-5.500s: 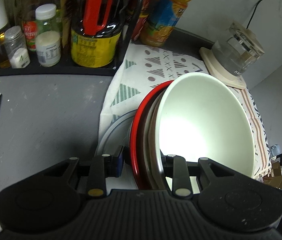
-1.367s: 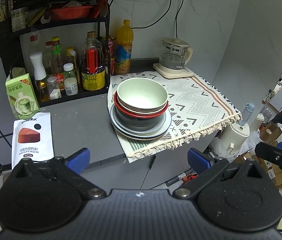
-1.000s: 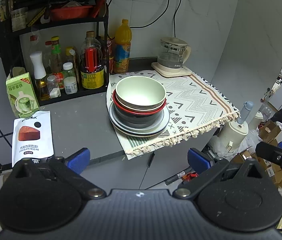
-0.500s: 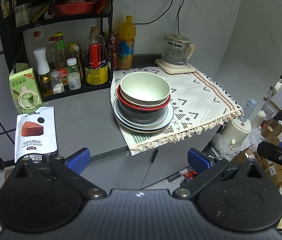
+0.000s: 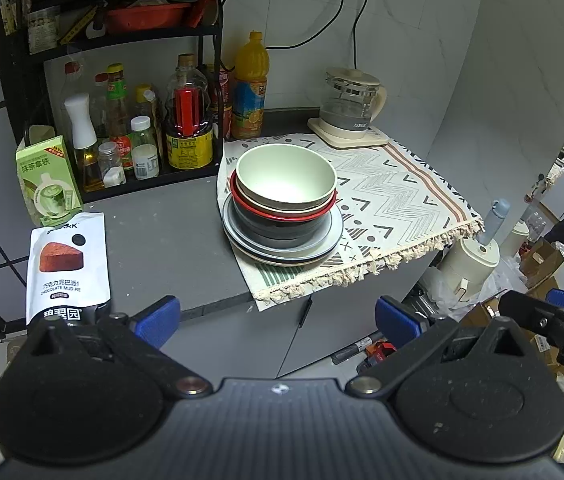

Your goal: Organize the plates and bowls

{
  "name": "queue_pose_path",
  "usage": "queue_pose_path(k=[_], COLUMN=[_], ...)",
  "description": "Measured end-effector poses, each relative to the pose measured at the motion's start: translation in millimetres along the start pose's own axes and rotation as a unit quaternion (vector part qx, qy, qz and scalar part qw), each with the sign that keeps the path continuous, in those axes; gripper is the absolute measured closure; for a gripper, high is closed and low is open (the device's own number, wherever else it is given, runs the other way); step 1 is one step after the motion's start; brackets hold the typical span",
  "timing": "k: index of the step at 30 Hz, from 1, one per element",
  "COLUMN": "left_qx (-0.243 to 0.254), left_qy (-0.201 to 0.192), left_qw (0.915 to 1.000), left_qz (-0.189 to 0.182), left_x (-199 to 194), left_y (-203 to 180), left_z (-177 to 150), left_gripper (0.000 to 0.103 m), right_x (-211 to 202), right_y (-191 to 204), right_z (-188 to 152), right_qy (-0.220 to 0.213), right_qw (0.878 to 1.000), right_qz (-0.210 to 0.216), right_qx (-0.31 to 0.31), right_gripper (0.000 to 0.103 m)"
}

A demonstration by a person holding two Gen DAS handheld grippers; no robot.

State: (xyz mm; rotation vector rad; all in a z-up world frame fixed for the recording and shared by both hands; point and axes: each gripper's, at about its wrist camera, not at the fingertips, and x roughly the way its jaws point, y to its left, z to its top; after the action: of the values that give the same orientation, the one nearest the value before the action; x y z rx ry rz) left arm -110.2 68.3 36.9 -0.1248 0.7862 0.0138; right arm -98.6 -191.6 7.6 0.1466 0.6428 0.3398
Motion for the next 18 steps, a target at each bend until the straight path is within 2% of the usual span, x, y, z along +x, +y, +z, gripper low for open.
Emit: queue_pose_path(k=[18], left_qx=[-0.005], left_qy=[0.004], left_qw=[1.0000], left_qz=[0.004], left_x=[4.3], left_y=[0.4], left_z=[2.6], left_gripper=[0.000], right_x=[3.5], right_y=[1.2], right_z=[5.5], right_qy=[0.000], right_qw=[1.000], right_qz=[0.005], right_qx=[-0.009], right_gripper=[0.000])
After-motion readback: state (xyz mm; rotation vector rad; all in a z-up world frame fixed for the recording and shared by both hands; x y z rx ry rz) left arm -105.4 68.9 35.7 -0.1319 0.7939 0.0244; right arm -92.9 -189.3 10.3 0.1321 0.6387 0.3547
